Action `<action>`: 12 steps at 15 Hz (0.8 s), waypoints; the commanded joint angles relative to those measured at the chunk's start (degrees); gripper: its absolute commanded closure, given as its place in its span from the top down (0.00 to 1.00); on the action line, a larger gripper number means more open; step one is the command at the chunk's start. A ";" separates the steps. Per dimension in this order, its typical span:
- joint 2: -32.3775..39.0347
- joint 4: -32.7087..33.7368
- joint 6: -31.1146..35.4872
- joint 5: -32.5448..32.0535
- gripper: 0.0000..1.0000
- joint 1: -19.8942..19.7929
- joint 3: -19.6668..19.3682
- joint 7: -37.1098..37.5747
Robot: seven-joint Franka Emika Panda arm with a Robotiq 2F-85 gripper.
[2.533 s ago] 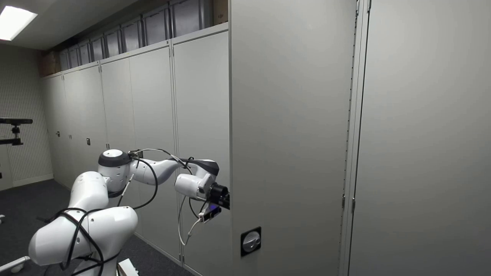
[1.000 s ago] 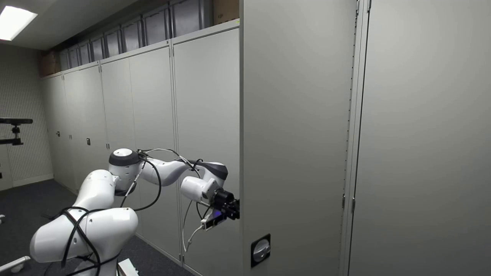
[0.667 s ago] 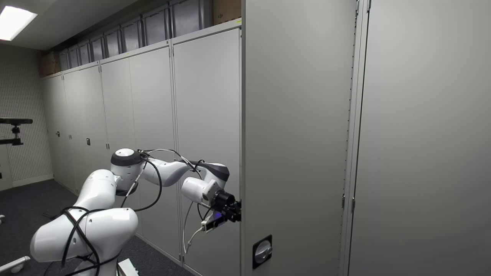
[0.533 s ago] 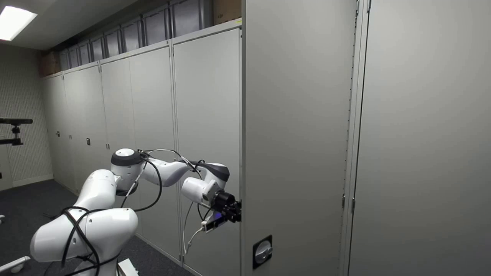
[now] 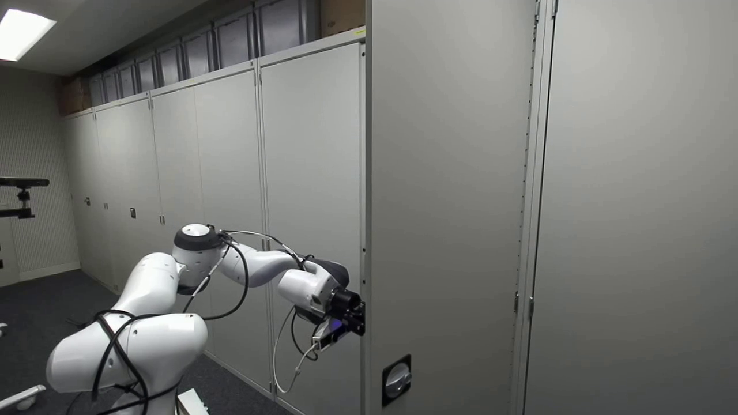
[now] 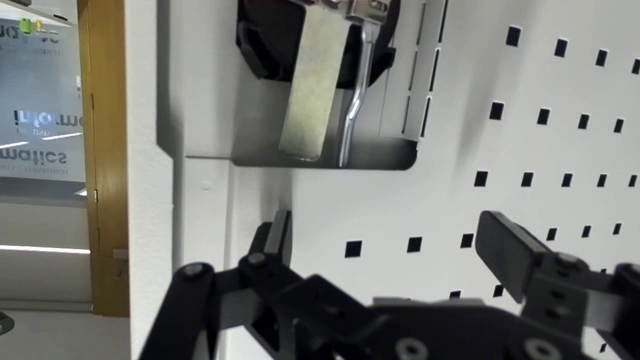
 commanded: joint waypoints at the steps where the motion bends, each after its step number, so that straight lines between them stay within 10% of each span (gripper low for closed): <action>1: -3.34 -3.65 0.61 -14.48 1.00 -1.51 1.98 15.52; 2: -0.99 -2.22 -0.97 -8.11 1.00 -1.65 1.01 9.85; 3: -4.17 -4.94 1.26 -19.64 1.00 -2.03 3.06 21.83; 4: -1.25 -3.08 -0.86 -11.59 1.00 -2.08 1.62 13.83; 5: -4.43 -5.61 1.47 -23.08 1.00 -2.60 3.45 25.64; 7: -1.65 -4.62 -0.96 -19.04 1.00 -2.86 2.36 22.09; 8: -5.15 -6.97 1.74 -28.69 1.00 -3.44 3.76 31.27; 9: -2.00 -5.60 -0.90 -21.91 1.00 -3.08 2.49 24.93; 10: -5.47 -7.35 1.93 -30.80 1.00 -4.21 4.10 33.50; 11: -2.16 -6.13 -1.00 -24.48 1.00 -3.68 2.66 27.70; 12: -5.98 -7.74 2.22 -32.70 1.00 -4.88 4.28 35.31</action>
